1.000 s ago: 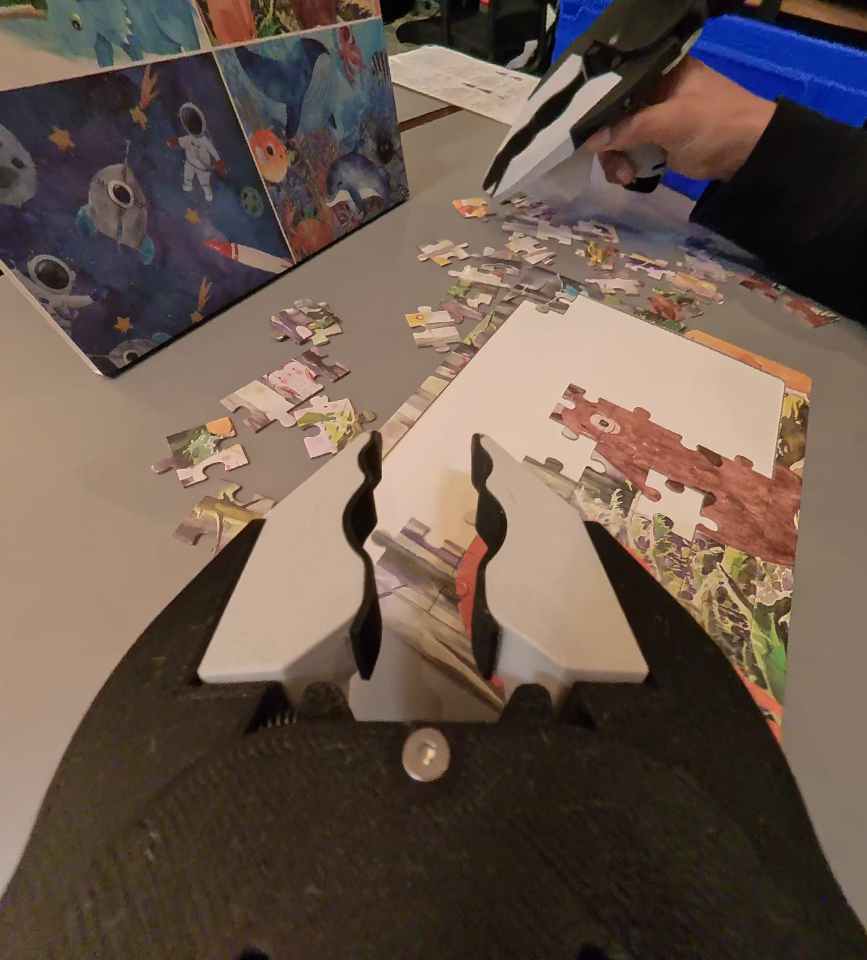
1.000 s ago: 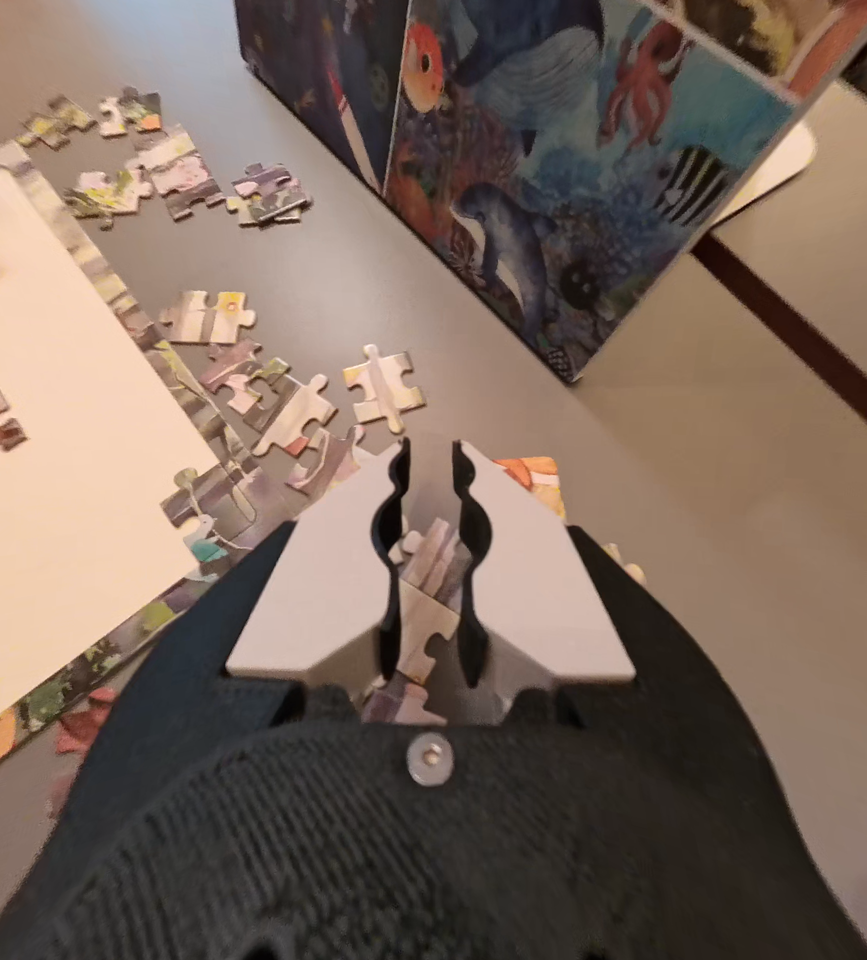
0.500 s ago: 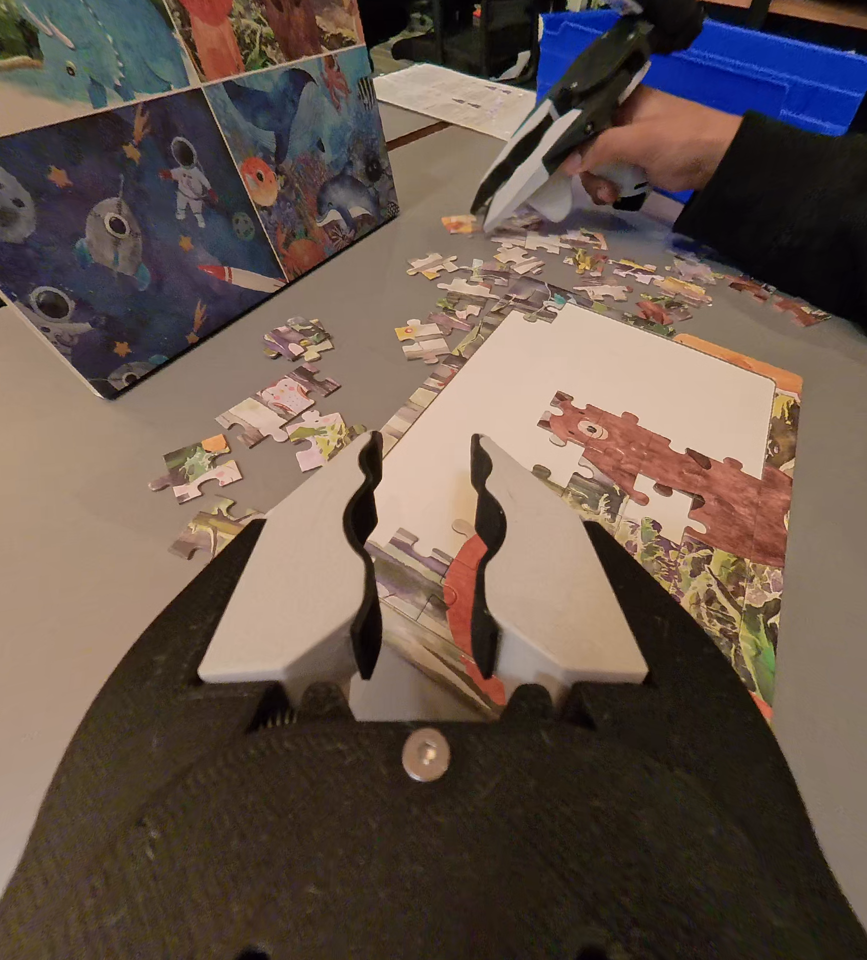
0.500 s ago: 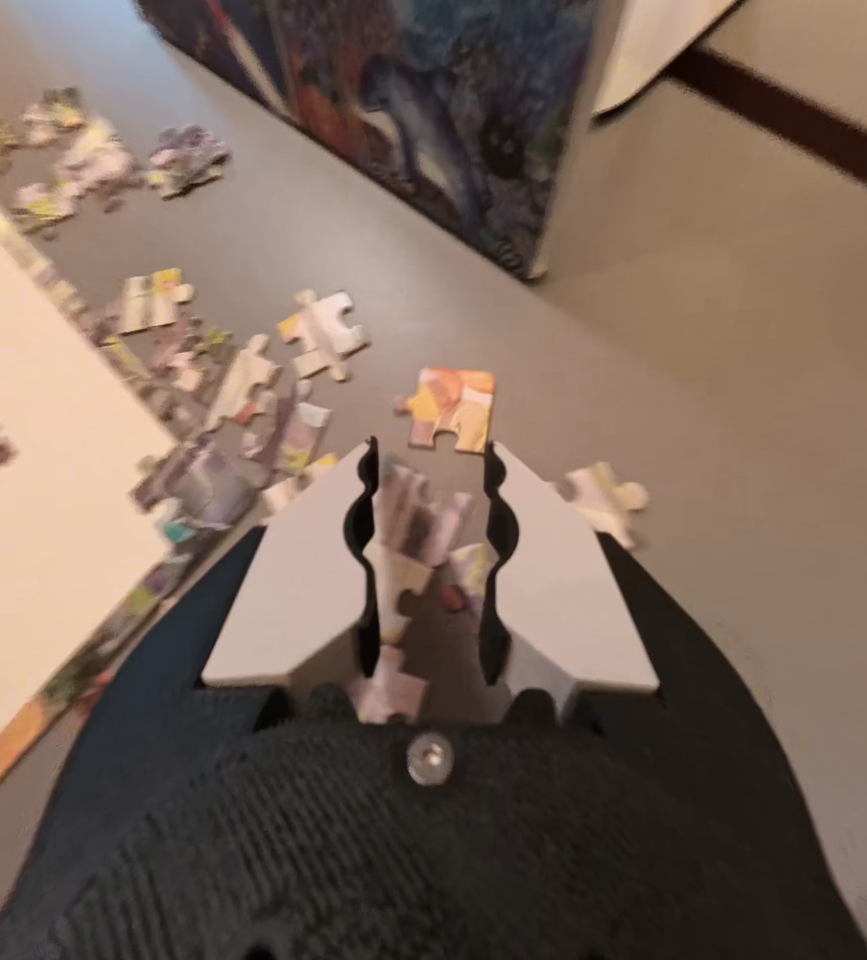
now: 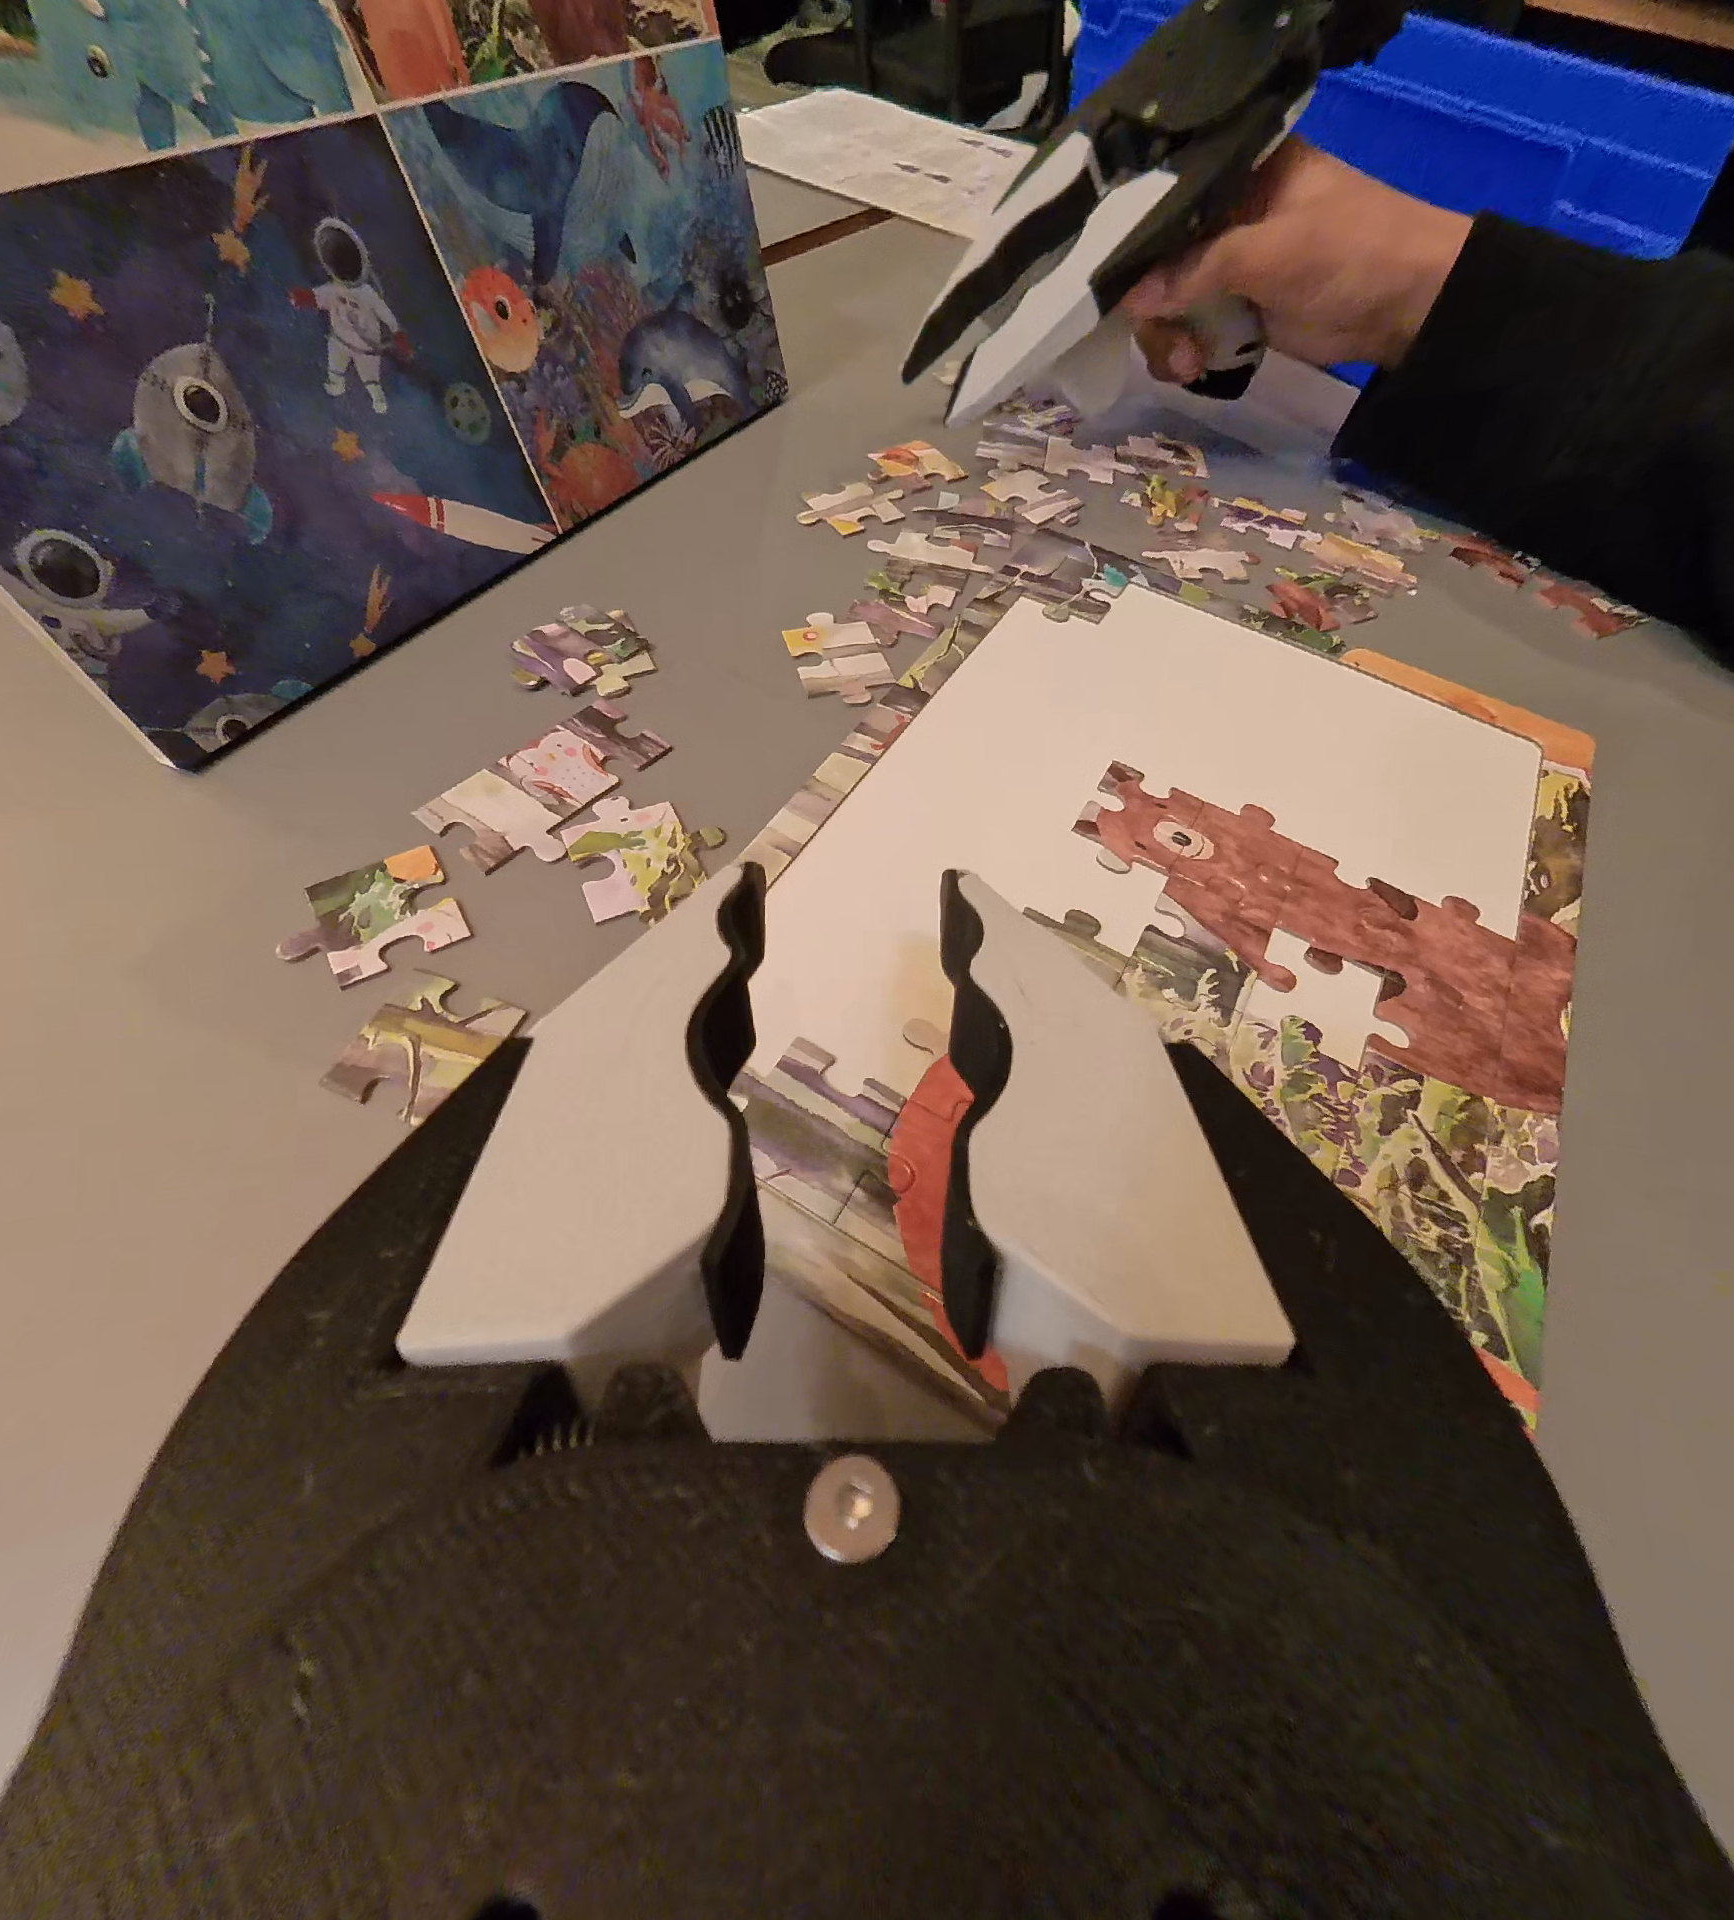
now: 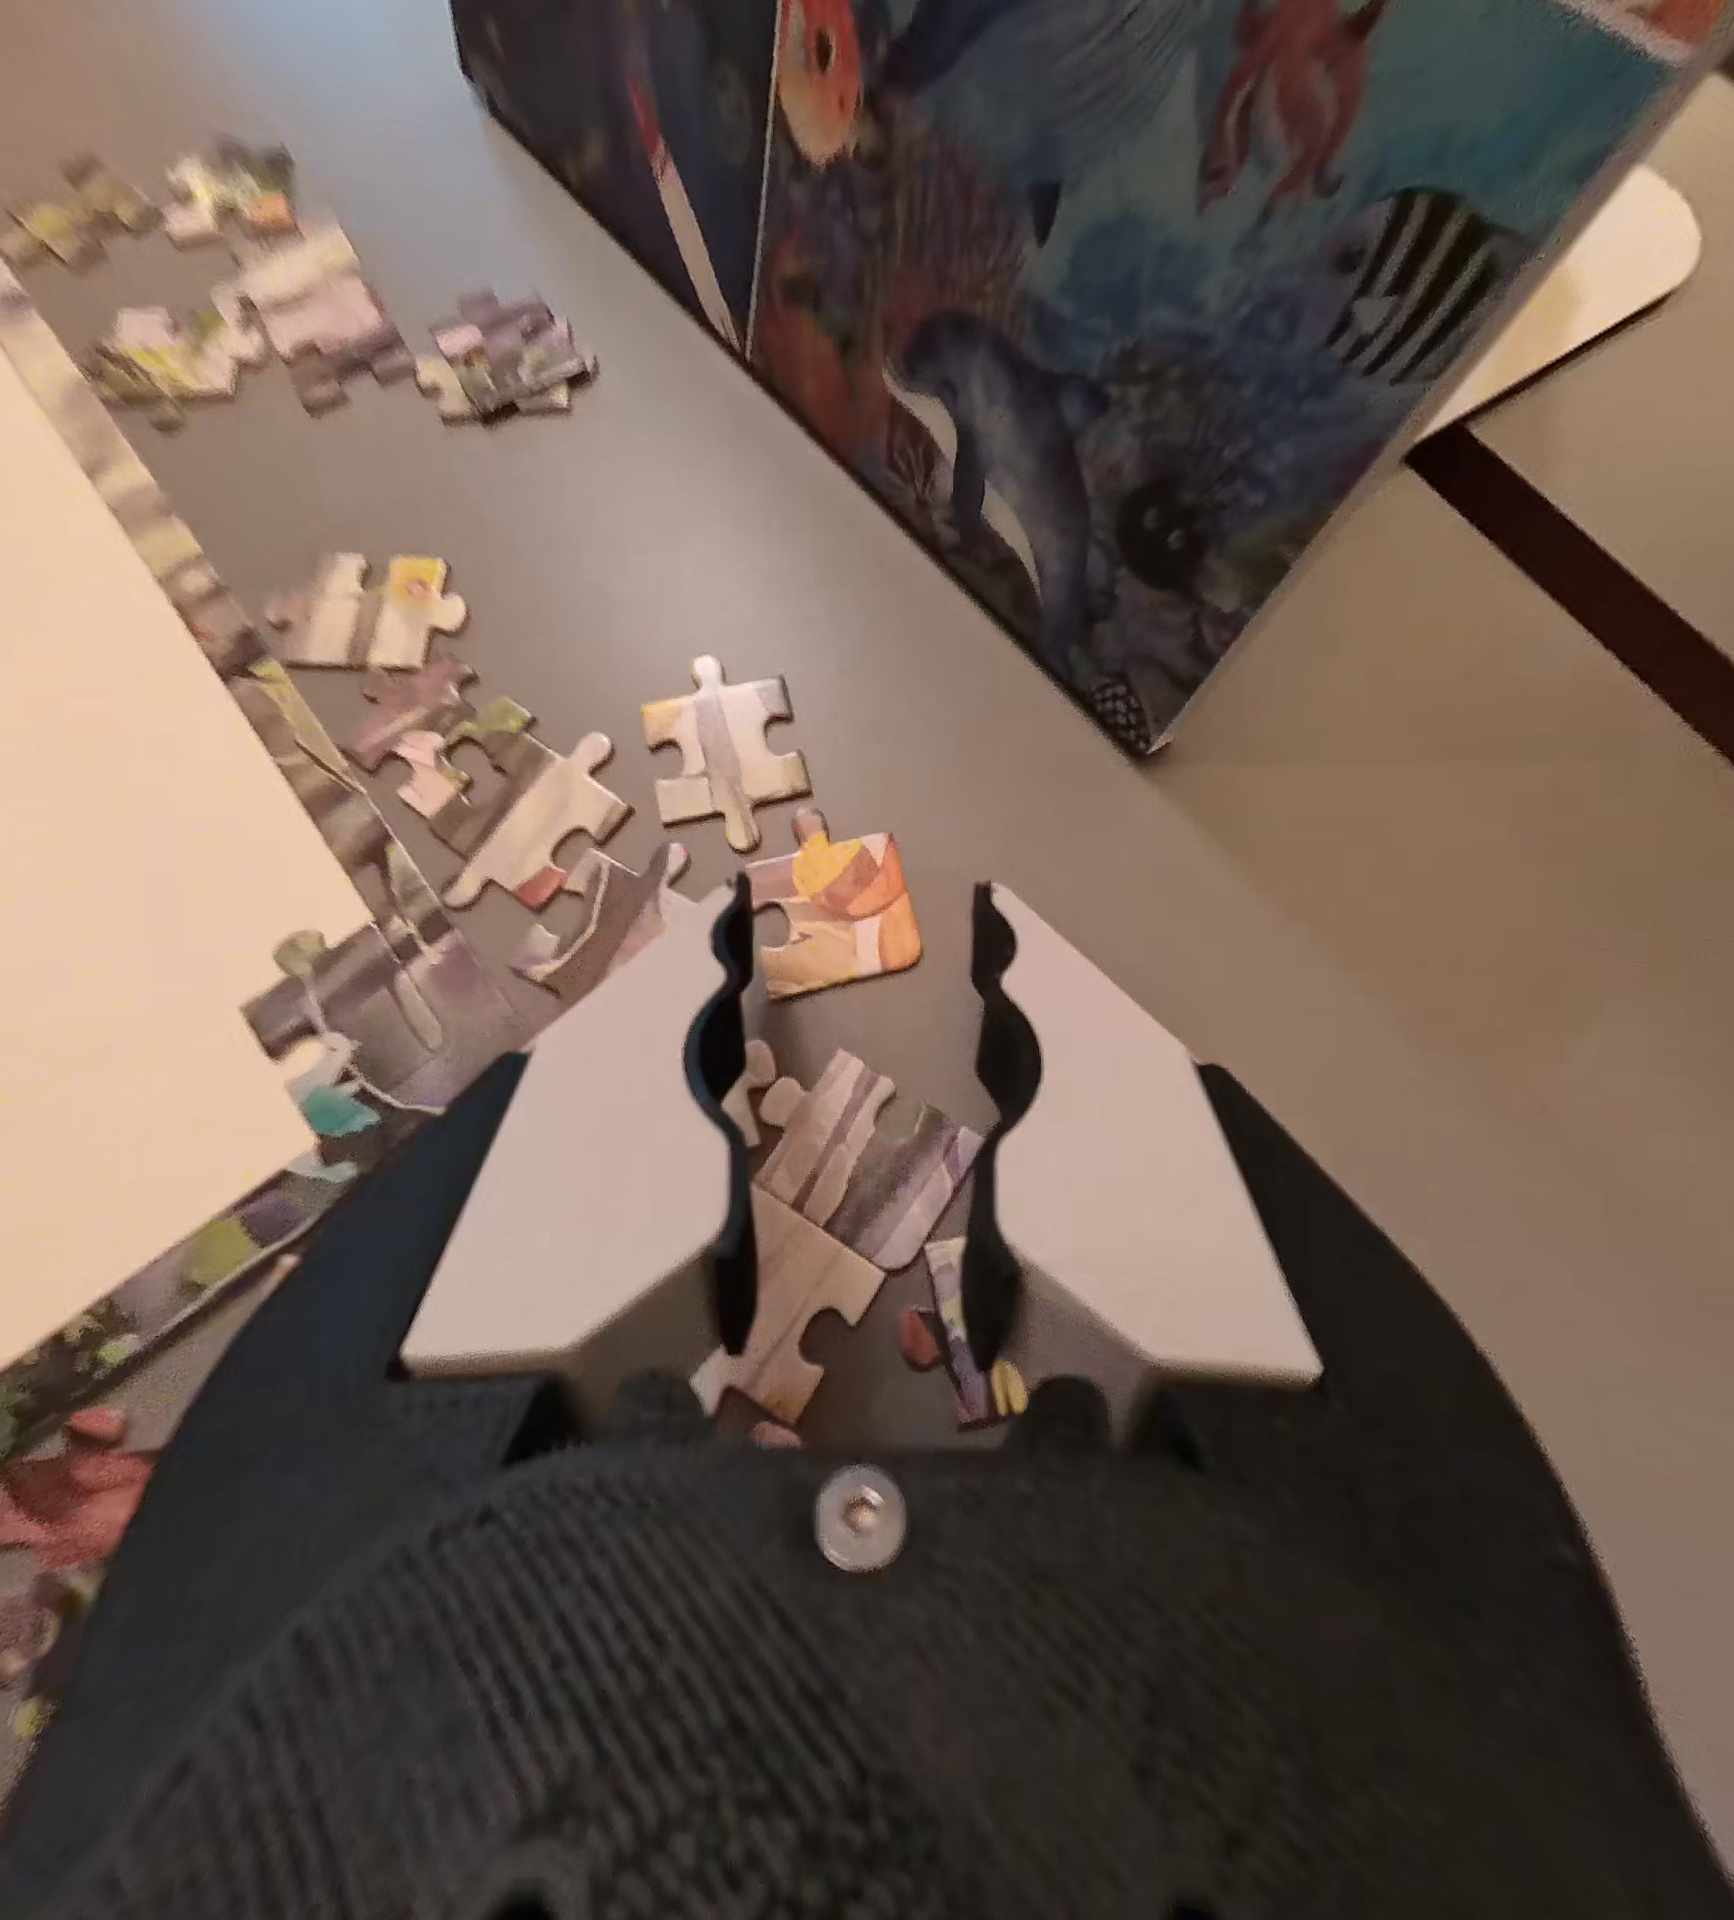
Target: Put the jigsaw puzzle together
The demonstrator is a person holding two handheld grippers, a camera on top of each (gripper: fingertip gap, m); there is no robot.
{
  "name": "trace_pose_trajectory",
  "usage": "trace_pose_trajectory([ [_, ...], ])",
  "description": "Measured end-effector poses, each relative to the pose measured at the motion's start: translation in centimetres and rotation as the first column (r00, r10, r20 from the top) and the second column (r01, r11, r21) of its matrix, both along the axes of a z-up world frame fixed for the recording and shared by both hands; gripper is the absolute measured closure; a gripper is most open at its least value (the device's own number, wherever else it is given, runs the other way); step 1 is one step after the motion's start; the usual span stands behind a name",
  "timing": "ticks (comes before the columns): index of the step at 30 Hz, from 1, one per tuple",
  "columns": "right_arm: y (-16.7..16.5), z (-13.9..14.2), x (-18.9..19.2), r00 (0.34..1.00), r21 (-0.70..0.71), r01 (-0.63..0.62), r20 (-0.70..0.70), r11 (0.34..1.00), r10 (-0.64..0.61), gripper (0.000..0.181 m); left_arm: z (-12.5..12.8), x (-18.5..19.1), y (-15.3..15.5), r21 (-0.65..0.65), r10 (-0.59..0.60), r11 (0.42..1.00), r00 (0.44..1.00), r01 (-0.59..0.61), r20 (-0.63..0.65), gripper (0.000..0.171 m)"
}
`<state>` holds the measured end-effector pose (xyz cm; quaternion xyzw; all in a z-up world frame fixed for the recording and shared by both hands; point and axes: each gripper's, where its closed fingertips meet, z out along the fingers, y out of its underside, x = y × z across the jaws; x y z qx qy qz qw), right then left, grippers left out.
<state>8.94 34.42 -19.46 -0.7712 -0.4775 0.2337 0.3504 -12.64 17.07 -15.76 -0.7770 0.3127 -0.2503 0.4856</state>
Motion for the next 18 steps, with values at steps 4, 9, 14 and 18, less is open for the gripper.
trace_pose_trajectory([
  [4,0.1,-1.4,-0.2,0.993,0.028,-0.020,0.119,0.999,0.017,0.148,-0.2,0.1,0.0,-0.009,-0.006,1.000,1.000,0.006,-0.001,0.139],
  [9,-0.2,-1.9,-0.3,0.990,-0.037,-0.028,0.134,0.999,0.033,0.153,-0.5,0.1,0.0,-0.016,-0.006,1.000,1.000,0.006,-0.005,0.139],
  [14,-0.3,-1.9,-0.4,0.982,-0.099,-0.042,0.182,0.994,0.060,0.157,-0.6,0.1,0.1,-0.028,-0.004,1.000,1.000,0.004,0.001,0.140],
  [18,-0.1,-1.9,-0.8,0.982,-0.081,-0.027,0.182,0.996,0.041,0.158,-0.5,-0.1,0.2,-0.018,0.004,1.000,1.000,-0.004,0.000,0.140],
])
